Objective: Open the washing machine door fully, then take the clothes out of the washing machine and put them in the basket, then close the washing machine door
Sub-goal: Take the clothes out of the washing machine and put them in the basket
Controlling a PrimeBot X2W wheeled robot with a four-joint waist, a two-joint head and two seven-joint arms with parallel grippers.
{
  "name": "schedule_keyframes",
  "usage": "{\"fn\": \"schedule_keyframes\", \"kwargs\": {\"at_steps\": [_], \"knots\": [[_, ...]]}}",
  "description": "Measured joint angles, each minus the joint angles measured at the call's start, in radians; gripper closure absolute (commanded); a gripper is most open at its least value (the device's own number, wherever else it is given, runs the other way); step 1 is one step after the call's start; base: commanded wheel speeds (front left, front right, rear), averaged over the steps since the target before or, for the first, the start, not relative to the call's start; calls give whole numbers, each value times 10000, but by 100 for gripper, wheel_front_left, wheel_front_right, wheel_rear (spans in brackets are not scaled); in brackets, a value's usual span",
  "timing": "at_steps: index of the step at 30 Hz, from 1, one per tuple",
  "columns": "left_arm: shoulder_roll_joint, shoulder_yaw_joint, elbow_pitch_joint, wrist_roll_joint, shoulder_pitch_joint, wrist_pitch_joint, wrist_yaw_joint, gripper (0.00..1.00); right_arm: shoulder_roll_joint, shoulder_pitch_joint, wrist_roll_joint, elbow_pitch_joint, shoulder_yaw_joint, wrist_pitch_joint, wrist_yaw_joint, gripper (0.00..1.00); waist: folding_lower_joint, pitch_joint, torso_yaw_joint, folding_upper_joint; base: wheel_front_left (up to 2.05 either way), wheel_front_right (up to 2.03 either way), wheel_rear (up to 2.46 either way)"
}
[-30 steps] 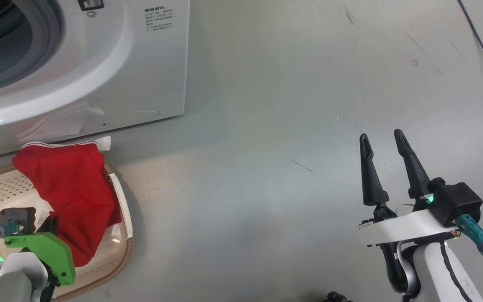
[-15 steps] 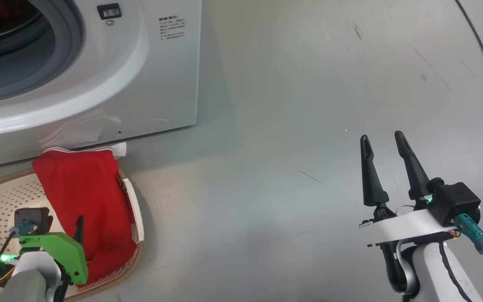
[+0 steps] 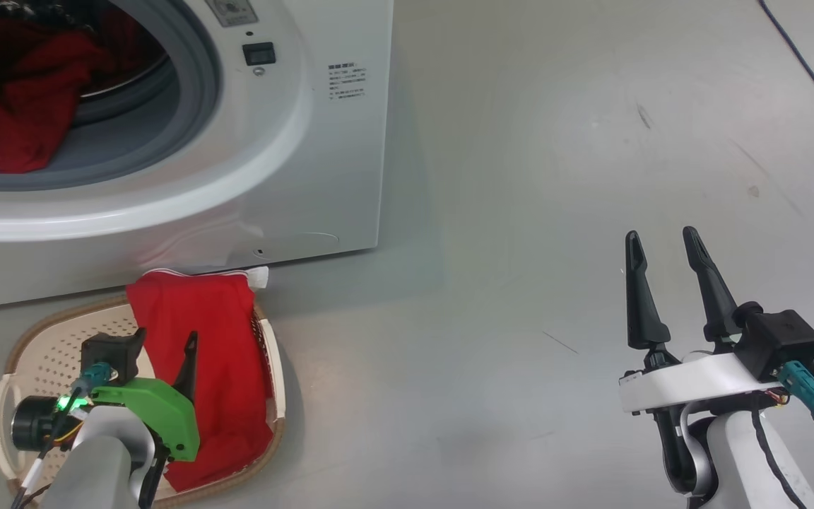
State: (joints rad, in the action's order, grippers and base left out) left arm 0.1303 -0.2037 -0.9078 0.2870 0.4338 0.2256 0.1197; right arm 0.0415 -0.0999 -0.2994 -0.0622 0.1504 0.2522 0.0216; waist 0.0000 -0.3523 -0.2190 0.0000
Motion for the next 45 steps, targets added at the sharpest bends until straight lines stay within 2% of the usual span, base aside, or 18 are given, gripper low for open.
{"fn": "schedule_keyframes", "kwargs": {"at_steps": [16, 24, 32, 45], "knots": [[-506, -102, 1147, 12, -78, 240, 4, 0, 33, 492, 33, -146, -345, 0, -13, 0, 0, 1175, 1339, 0, 0, 0, 0], [-516, 387, 2727, 35, -765, 255, 4, 0, 29, 737, 50, -157, -364, 0, -29, 0, 0, 1852, 1906, 0, 0, 0, 0], [-527, 679, 4033, -2, -1518, 265, -54, 0, 27, 939, 77, -148, -330, 0, -113, 0, 0, 2285, 2149, 0, 0, 0, 0], [-637, 819, 5327, -255, -2374, 265, -178, 0, 23, 1095, 75, -130, -324, 0, -115, 0, 0, 2404, 2096, 0, 0, 0, 0]]}}
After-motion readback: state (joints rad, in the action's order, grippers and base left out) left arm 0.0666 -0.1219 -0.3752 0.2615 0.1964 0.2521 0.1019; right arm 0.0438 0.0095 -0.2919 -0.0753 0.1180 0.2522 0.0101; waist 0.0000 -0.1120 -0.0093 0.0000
